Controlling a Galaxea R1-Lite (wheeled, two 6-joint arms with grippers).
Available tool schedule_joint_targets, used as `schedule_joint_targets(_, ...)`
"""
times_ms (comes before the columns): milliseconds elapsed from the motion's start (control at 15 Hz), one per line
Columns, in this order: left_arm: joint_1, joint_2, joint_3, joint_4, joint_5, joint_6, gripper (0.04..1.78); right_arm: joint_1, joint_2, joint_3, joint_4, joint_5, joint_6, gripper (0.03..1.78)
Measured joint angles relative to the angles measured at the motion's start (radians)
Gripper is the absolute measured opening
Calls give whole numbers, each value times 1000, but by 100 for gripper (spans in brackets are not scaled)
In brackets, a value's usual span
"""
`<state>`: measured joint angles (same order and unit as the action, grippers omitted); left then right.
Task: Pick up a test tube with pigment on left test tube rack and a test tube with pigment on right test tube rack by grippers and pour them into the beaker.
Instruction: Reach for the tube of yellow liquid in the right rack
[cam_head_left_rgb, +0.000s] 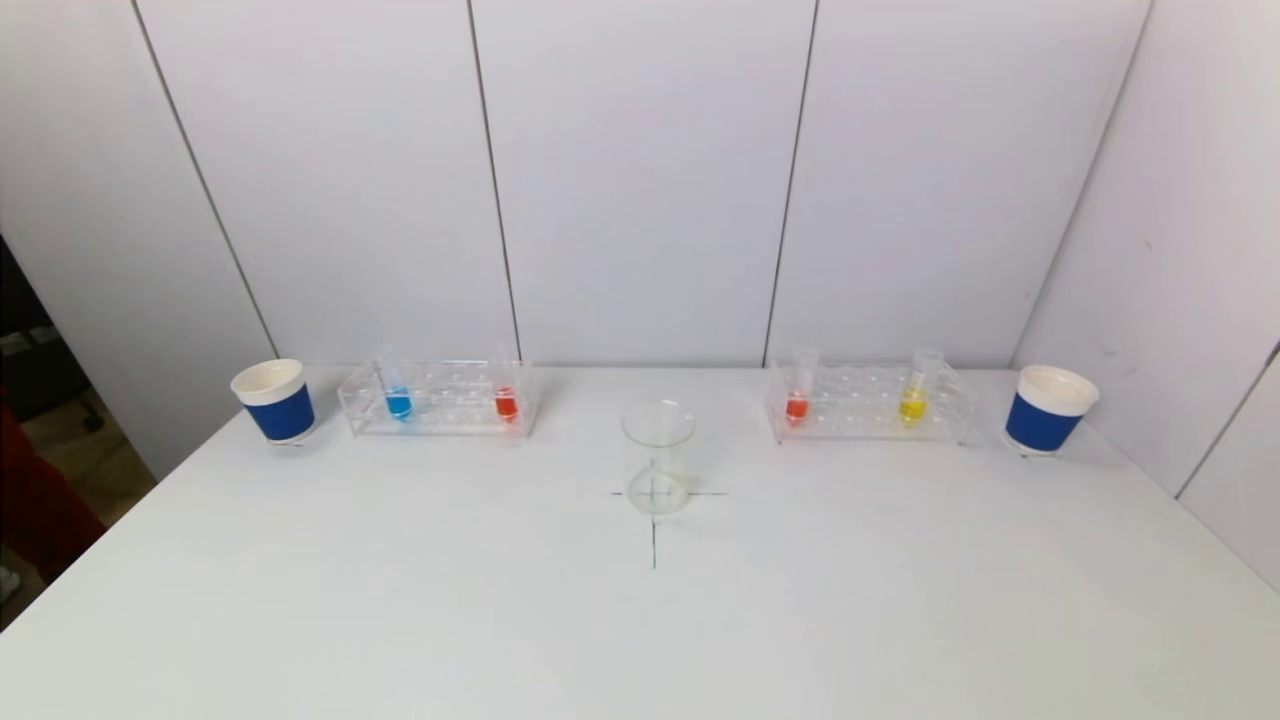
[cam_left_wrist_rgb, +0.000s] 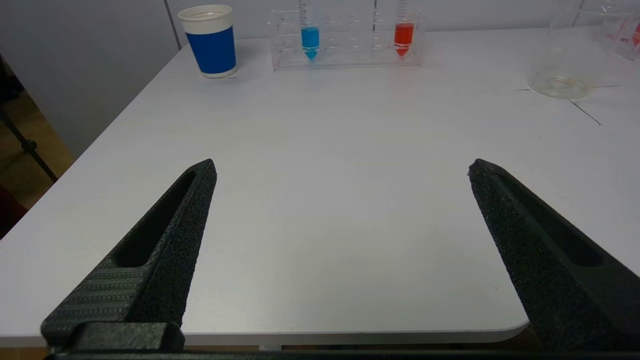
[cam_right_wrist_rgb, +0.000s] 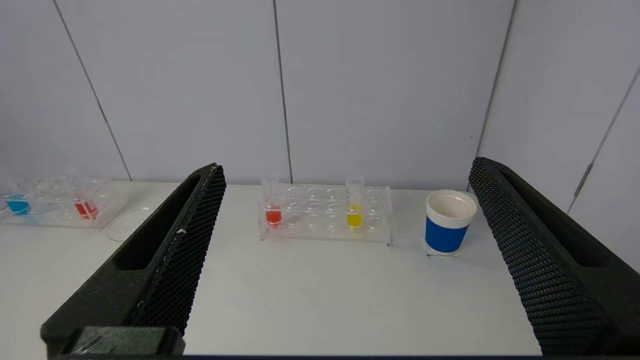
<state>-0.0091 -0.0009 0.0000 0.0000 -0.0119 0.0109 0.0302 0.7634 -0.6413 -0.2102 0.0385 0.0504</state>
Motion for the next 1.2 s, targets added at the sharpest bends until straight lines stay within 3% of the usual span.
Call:
schedule_joint_targets(867,0,0,0,0,0,0,176,-1,574,12,-475,-5,5,177)
schedule_joint_targets(1200,0,0,0,0,0,0,176,-6,778,56,-734,-13,3,177)
